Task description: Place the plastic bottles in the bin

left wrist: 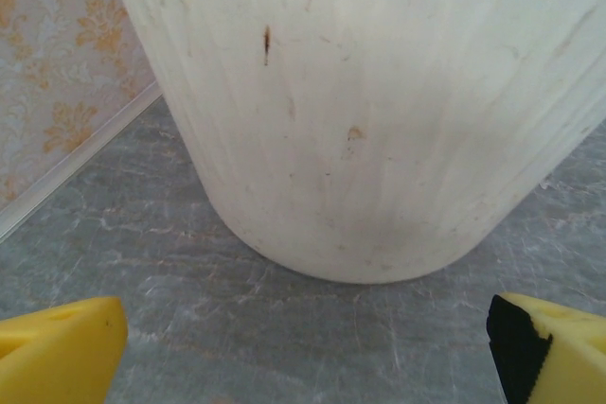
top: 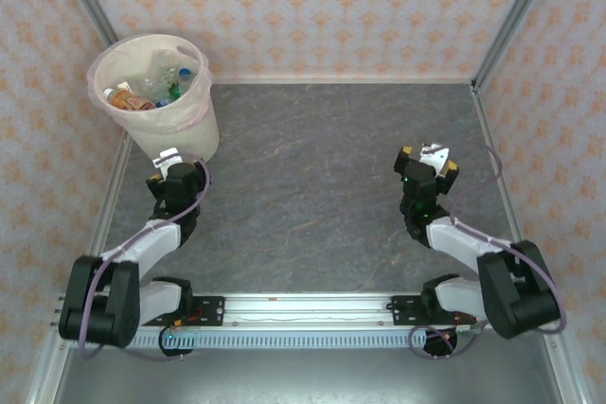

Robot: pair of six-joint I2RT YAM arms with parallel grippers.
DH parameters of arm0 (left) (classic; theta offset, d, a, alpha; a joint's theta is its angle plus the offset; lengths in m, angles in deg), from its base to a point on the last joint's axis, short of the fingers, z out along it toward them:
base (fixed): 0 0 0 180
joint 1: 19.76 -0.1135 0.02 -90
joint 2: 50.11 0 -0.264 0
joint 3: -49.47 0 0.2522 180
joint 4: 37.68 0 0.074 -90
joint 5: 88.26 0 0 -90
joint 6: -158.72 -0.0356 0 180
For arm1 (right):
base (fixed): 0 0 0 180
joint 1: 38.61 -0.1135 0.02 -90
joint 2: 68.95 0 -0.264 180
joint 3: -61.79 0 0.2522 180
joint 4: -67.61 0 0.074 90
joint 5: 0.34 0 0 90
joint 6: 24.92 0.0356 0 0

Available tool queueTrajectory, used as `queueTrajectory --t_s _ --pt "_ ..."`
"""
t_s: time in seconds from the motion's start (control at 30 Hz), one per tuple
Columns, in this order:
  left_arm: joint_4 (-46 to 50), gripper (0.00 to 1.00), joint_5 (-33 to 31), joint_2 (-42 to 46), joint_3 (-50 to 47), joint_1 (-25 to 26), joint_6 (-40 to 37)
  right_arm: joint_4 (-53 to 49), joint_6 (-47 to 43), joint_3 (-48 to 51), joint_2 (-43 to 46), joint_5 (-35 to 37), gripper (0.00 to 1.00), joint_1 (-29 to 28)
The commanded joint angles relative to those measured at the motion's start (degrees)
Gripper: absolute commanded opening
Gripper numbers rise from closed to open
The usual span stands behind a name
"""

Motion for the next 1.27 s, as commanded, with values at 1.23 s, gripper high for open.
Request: queueTrajectory --t_s 1.23 --pt "-53.6 1.0 5.5 -19.5 -10.5 -1.6 -9.2 36.5 -0.4 9.8 -15.9 -20.1 1.0 11.9"
